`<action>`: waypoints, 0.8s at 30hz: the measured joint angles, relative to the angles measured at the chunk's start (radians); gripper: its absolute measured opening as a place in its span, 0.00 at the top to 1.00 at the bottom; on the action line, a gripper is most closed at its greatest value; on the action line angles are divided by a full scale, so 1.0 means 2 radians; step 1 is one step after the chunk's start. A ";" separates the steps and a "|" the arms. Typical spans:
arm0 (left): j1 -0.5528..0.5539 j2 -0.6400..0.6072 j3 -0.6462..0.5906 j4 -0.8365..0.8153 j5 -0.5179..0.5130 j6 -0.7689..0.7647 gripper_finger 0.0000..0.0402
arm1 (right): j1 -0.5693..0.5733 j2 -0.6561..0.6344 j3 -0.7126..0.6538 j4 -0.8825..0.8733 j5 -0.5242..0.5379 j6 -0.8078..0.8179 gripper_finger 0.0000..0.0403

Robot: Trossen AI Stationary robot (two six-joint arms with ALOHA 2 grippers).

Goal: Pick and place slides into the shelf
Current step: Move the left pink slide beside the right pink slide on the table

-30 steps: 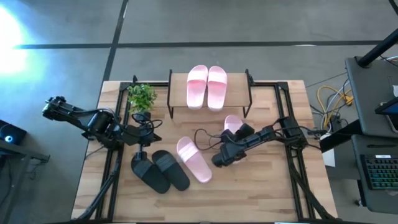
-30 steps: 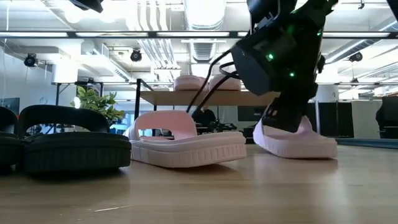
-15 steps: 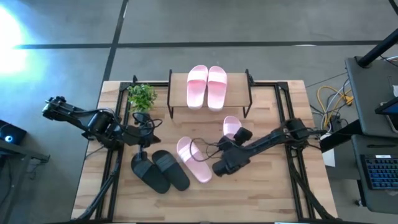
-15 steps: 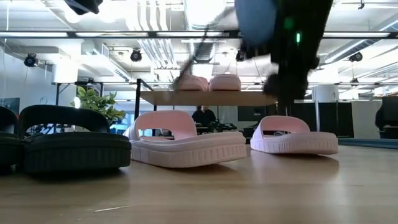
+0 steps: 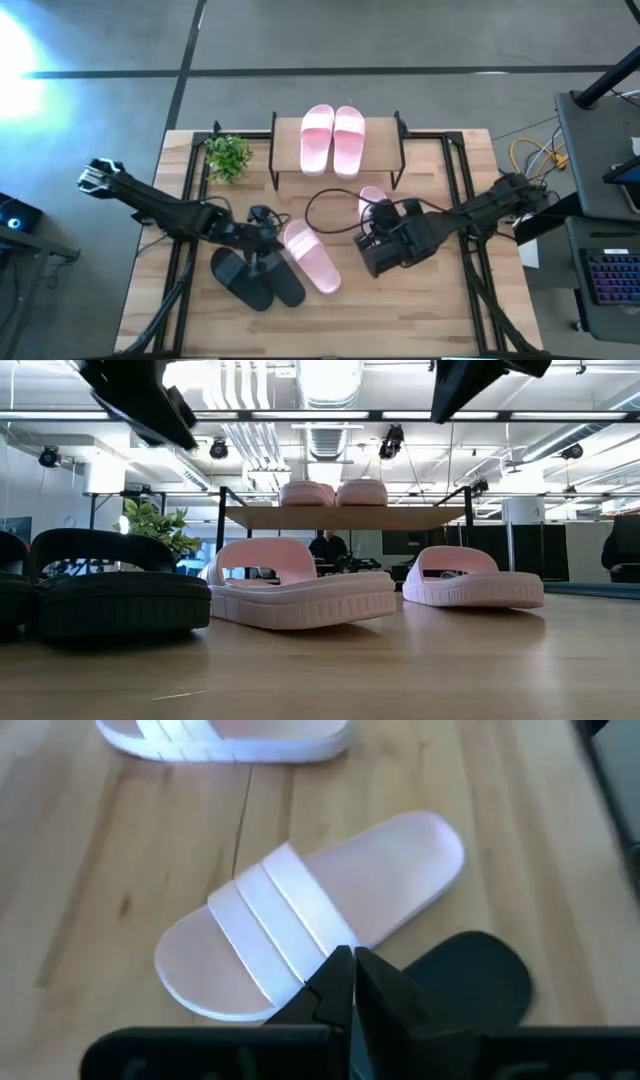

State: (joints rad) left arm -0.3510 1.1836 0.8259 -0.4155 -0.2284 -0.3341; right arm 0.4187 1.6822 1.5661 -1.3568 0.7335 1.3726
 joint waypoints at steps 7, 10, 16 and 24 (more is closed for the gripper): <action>0.006 0.099 -0.001 0.021 0.031 0.003 1.00 | 0.000 -0.003 -0.001 0.001 0.000 -0.001 0.97; 0.006 0.130 -0.001 0.026 0.055 0.000 1.00 | 0.000 0.004 -0.001 0.001 -0.002 -0.002 0.97; 0.010 0.177 -0.001 0.081 0.061 0.018 1.00 | 0.000 0.017 -0.001 0.000 -0.008 -0.010 0.97; 0.060 0.239 0.010 0.144 0.061 0.081 1.00 | 0.000 0.019 -0.002 0.001 -0.006 -0.009 0.97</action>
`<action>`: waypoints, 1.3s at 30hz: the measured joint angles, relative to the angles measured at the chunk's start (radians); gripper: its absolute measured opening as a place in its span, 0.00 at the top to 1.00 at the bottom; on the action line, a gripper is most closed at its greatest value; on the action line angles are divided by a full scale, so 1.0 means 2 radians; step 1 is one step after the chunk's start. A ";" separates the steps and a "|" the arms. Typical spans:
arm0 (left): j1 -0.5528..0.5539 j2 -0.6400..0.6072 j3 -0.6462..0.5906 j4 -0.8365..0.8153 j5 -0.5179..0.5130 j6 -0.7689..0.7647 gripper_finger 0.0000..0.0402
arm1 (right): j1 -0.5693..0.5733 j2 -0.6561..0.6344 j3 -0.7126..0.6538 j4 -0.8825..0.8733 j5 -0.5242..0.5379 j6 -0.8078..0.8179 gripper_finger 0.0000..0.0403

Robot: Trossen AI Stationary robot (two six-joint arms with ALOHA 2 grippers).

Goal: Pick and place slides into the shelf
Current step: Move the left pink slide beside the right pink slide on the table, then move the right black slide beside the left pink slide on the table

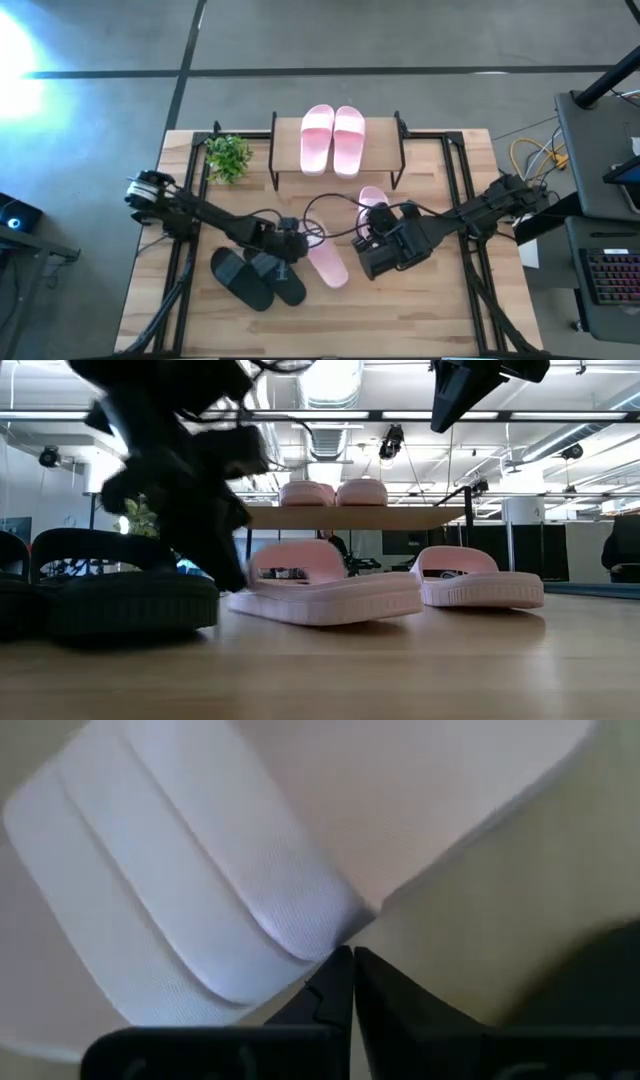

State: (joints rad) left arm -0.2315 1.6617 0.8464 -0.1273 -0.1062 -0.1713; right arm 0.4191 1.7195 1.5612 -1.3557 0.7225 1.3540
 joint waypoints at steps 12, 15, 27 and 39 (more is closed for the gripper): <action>0.075 0.097 0.104 0.036 0.036 0.074 1.00 | 0.000 0.000 -0.001 0.000 0.006 0.011 0.97; 0.083 0.120 0.135 0.030 0.036 0.089 1.00 | 0.000 0.000 -0.001 0.000 0.006 0.015 0.97; 0.080 -0.001 0.121 -0.161 -0.036 0.079 1.00 | 0.000 0.000 -0.004 0.014 -0.034 -0.015 0.97; -0.045 -0.299 -0.022 -0.223 -0.040 -0.186 1.00 | -0.031 0.015 -0.023 0.265 -0.148 -0.212 0.97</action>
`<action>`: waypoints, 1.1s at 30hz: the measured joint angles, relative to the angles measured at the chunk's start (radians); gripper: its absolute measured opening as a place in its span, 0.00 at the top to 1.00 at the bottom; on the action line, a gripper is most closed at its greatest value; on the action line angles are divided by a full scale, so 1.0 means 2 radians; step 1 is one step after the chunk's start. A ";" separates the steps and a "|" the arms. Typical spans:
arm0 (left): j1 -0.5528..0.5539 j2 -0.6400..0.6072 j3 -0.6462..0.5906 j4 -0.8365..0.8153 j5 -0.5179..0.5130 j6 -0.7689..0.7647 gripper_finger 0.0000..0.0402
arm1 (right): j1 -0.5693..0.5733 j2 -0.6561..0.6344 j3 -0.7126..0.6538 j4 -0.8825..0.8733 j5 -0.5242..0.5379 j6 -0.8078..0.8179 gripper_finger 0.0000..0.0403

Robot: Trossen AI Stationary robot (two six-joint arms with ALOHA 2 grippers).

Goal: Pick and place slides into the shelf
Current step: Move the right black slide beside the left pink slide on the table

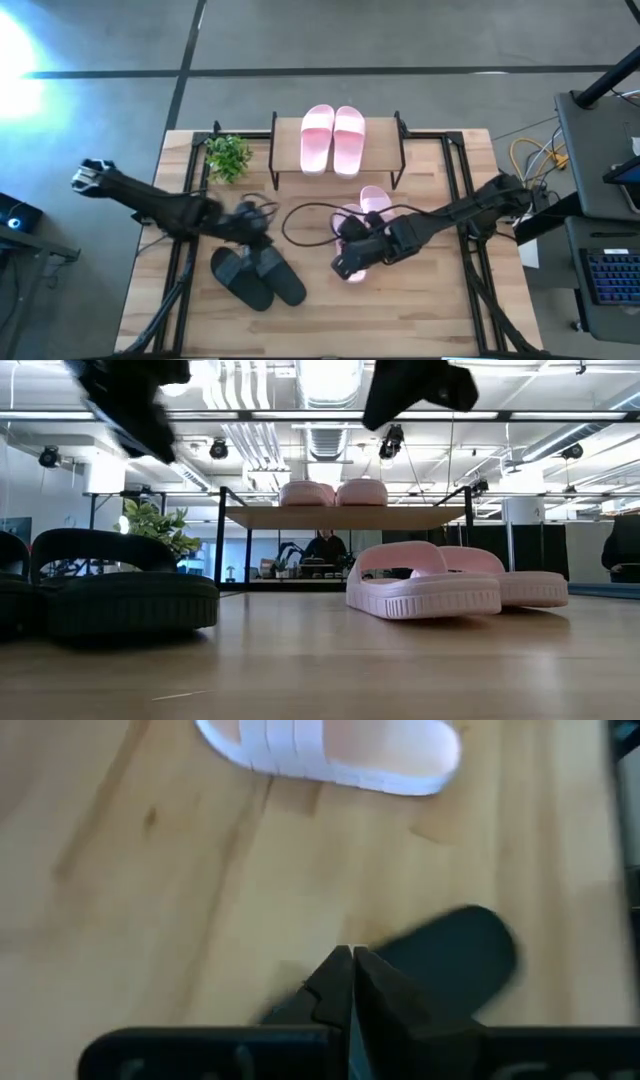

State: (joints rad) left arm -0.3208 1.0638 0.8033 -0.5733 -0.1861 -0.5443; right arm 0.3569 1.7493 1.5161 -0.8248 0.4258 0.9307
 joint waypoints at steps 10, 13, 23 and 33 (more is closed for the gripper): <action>-0.157 -0.083 -0.036 -0.029 -0.025 -0.194 1.00 | -0.022 0.019 0.000 0.053 -0.072 -0.029 0.97; -0.197 -0.075 -0.033 -0.045 -0.019 -0.196 1.00 | -0.018 0.034 0.000 0.097 -0.093 -0.056 0.97; -0.290 -0.030 -0.034 -0.047 -0.027 -0.181 1.00 | 0.021 0.091 0.041 0.154 -0.066 -0.178 0.97; -0.346 0.026 -0.032 -0.046 -0.028 -0.188 1.00 | 0.010 0.222 0.187 0.135 -0.059 -0.373 0.97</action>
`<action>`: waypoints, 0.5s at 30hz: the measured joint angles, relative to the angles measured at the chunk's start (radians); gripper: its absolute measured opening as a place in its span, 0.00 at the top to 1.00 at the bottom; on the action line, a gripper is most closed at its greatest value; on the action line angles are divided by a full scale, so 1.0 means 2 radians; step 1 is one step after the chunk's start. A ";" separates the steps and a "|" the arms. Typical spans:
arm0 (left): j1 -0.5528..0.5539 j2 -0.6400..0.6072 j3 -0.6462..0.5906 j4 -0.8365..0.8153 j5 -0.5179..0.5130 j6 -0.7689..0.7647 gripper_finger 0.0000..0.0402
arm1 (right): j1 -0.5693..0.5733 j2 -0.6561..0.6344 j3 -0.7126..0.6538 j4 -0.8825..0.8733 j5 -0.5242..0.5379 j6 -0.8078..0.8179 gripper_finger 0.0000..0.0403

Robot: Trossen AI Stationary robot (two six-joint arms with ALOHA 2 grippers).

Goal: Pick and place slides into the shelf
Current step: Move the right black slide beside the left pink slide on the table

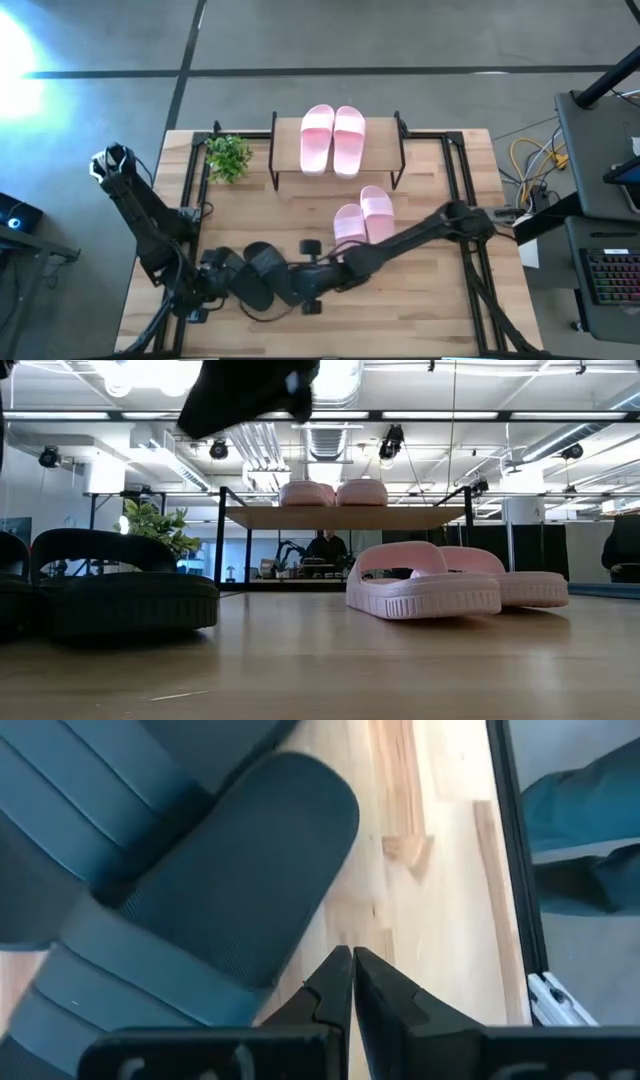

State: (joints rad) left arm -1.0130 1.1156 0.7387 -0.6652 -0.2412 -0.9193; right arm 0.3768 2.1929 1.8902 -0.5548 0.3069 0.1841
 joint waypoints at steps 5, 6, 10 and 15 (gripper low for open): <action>-0.023 0.013 0.005 -0.001 0.000 -0.025 1.00 | -0.024 0.074 0.101 -0.081 0.000 -0.011 0.97; -0.027 0.014 0.007 0.001 0.000 -0.031 1.00 | -0.027 0.088 0.119 -0.100 0.000 -0.020 0.97; -0.041 0.010 0.007 -0.001 -0.014 -0.056 1.00 | -0.031 0.129 0.183 -0.162 -0.010 -0.050 0.96; -0.052 0.005 0.006 -0.003 -0.036 -0.061 1.00 | -0.028 0.147 0.233 -0.185 -0.008 -0.069 0.85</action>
State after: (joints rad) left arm -1.1163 1.1263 0.7517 -0.6712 -0.3142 -1.0419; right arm 0.3203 2.4878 2.3555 -0.9258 0.2916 0.0467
